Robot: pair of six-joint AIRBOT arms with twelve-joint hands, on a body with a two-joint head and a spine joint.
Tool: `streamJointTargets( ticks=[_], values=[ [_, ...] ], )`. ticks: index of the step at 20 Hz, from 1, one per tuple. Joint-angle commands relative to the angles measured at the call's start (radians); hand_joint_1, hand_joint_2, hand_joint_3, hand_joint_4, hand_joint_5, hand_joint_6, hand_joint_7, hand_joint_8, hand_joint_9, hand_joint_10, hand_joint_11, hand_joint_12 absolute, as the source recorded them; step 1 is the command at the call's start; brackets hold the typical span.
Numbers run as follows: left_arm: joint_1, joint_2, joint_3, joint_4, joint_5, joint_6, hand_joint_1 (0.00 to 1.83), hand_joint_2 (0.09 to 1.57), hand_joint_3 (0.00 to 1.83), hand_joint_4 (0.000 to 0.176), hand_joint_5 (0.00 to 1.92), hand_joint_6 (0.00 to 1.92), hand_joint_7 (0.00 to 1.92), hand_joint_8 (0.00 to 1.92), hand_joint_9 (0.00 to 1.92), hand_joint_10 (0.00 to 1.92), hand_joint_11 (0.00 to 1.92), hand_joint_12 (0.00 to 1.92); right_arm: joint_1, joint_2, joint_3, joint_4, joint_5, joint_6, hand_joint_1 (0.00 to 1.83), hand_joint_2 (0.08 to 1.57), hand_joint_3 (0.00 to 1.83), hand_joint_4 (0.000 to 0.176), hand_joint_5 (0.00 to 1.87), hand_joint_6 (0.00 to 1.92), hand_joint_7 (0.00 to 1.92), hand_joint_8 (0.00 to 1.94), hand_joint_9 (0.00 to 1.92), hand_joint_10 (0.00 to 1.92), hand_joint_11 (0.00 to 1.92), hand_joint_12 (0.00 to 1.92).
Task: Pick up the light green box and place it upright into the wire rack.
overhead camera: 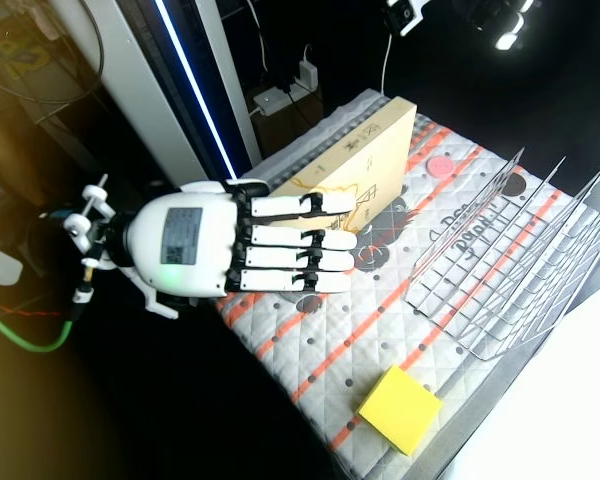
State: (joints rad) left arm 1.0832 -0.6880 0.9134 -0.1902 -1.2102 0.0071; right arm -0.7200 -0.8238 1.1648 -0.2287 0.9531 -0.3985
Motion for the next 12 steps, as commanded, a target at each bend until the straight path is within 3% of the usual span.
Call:
streamJointTargets(
  ticks=[1, 4, 6, 7, 8, 10, 11, 12],
  values=[
    [-0.013, -0.004, 0.005, -0.016, -0.122, -0.007, 0.21, 1.20, 0.00, 0.067, 0.49, 0.01, 0.33, 0.01, 0.31, 0.02, 0.00, 0.55, 0.014, 0.013, -0.005, 0.038, 0.114, 0.004, 0.51, 0.92, 0.01, 0.062, 0.08, 0.00, 0.10, 0.00, 0.04, 0.00, 0.00, 0.04],
    [-0.013, -0.005, 0.006, -0.019, -0.118, -0.007, 0.22, 1.20, 0.00, 0.075, 0.49, 0.00, 0.33, 0.00, 0.32, 0.01, 0.00, 0.53, 0.014, 0.016, -0.012, 0.032, 0.123, 0.004, 0.51, 0.91, 0.00, 0.066, 0.08, 0.00, 0.08, 0.00, 0.04, 0.00, 0.03, 0.05],
    [-0.013, -0.006, 0.007, -0.019, -0.115, -0.007, 0.25, 1.20, 0.00, 0.065, 0.50, 0.00, 0.33, 0.00, 0.31, 0.01, 0.00, 0.52, 0.024, 0.006, -0.014, 0.015, 0.127, 0.004, 0.54, 0.92, 0.00, 0.060, 0.07, 0.00, 0.06, 0.00, 0.02, 0.00, 0.00, 0.03],
    [-0.014, -0.007, 0.008, -0.019, -0.113, -0.007, 0.26, 1.19, 0.00, 0.073, 0.50, 0.00, 0.33, 0.00, 0.31, 0.00, 0.00, 0.49, 0.041, -0.007, -0.011, -0.007, 0.125, 0.004, 0.56, 0.92, 0.00, 0.044, 0.08, 0.00, 0.06, 0.00, 0.03, 0.01, 0.04, 0.05],
    [-0.015, -0.008, 0.008, -0.019, -0.111, -0.007, 0.27, 1.19, 0.00, 0.076, 0.50, 0.00, 0.33, 0.00, 0.32, 0.00, 0.00, 0.49, 0.056, -0.019, -0.006, -0.030, 0.120, 0.004, 0.60, 0.89, 0.00, 0.065, 0.09, 0.01, 0.07, 0.00, 0.03, 0.01, 0.05, 0.05],
    [-0.016, -0.009, 0.009, -0.019, -0.108, -0.007, 0.24, 1.19, 0.00, 0.082, 0.49, 0.00, 0.34, 0.00, 0.32, 0.00, 0.00, 0.53, 0.088, -0.044, 0.011, -0.080, 0.102, 0.004, 0.61, 0.89, 0.00, 0.037, 0.09, 0.01, 0.07, 0.01, 0.04, 0.01, 0.11, 0.07],
    [-0.016, -0.009, 0.009, -0.019, -0.107, -0.007, 0.24, 1.18, 0.00, 0.076, 0.50, 0.00, 0.34, 0.00, 0.32, 0.00, 0.00, 0.51, 0.106, -0.056, 0.021, -0.106, 0.087, 0.004, 0.58, 0.87, 0.00, 0.064, 0.09, 0.00, 0.06, 0.00, 0.05, 0.01, 0.10, 0.07],
    [-0.016, -0.010, 0.009, -0.019, -0.108, -0.007, 0.23, 1.19, 0.00, 0.072, 0.50, 0.00, 0.33, 0.00, 0.31, 0.00, 0.00, 0.51, 0.128, -0.067, 0.028, -0.139, 0.064, 0.004, 0.57, 0.87, 0.00, 0.076, 0.08, 0.00, 0.06, 0.00, 0.04, 0.01, 0.07, 0.05]
  ],
)
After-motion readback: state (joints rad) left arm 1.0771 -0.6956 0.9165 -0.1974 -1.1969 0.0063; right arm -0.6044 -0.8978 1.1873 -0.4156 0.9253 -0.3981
